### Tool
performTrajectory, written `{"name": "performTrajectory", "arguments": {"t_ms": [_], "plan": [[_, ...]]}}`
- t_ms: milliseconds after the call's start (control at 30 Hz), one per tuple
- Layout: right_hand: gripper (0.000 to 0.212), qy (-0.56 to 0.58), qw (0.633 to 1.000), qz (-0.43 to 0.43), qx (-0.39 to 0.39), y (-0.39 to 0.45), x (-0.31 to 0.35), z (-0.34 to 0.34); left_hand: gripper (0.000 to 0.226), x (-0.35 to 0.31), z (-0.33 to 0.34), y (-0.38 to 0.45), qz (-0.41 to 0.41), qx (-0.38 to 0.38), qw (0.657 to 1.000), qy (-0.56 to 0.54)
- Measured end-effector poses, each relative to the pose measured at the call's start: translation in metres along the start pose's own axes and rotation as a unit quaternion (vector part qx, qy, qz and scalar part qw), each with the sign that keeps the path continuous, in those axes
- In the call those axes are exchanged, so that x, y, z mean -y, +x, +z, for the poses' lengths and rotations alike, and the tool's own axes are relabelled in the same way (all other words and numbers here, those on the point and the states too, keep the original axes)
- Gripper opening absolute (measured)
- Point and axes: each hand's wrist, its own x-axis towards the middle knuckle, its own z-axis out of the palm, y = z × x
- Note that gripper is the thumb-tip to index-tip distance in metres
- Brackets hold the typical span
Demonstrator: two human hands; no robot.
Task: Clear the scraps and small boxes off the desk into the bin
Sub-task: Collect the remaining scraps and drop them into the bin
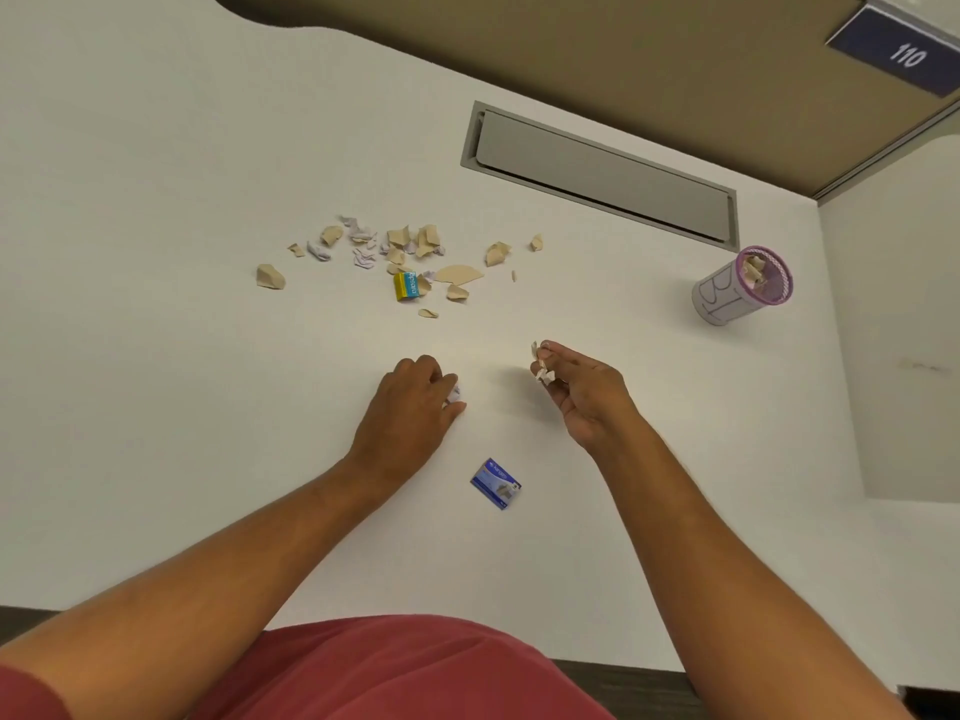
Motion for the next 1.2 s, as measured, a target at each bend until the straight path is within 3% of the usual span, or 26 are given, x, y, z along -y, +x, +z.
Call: {"name": "performTrajectory", "arguments": {"t_ms": [133, 233, 400, 500, 600, 733, 867, 1033, 1100, 1200], "plan": [[0.018, 0.062, 0.997, 0.043, 0.028, -0.006, 0.005, -0.010, 0.011, -0.005, 0.007, 0.015, -0.026, 0.017, 1.000, 0.004], [0.015, 0.103, 0.992, 0.065, 0.032, -0.007, 0.010, -0.020, 0.011, -0.023, -0.003, 0.029, -0.127, 0.038, 0.986, -0.102], [0.011, 0.177, 0.981, 0.074, 0.031, -0.009, 0.031, -0.048, 0.010, -0.090, -0.022, 0.069, -0.273, 0.040, 0.899, -0.341], [0.012, 0.206, 0.976, 0.060, 0.027, -0.002, 0.054, -0.074, 0.011, -0.139, -0.020, 0.100, -0.285, 0.058, 0.836, -0.466], [0.011, 0.224, 0.974, 0.010, 0.018, 0.012, 0.090, -0.104, 0.015, -0.188, -0.013, 0.139, -0.263, 0.086, 0.810, -0.518], [0.010, 0.193, 0.978, -0.065, -0.035, 0.043, 0.149, -0.150, 0.015, -0.250, 0.009, 0.202, -0.223, 0.117, 0.828, -0.502], [0.032, 0.106, 0.980, -0.094, -0.137, 0.092, 0.199, -0.186, 0.011, -0.295, 0.038, 0.263, -0.266, 0.144, 0.826, -0.476], [0.011, -0.049, 0.964, -0.106, -0.240, 0.127, 0.229, -0.195, 0.022, -0.318, 0.071, 0.310, -0.303, 0.148, 0.848, -0.409], [0.005, -0.119, 0.954, -0.140, -0.236, 0.132, 0.230, -0.195, 0.023, -0.318, 0.075, 0.317, -0.286, 0.143, 0.870, -0.374], [0.021, -0.215, 0.935, -0.195, -0.202, 0.134, 0.228, -0.195, 0.018, -0.315, 0.072, 0.322, -0.264, 0.131, 0.895, -0.335]]}}
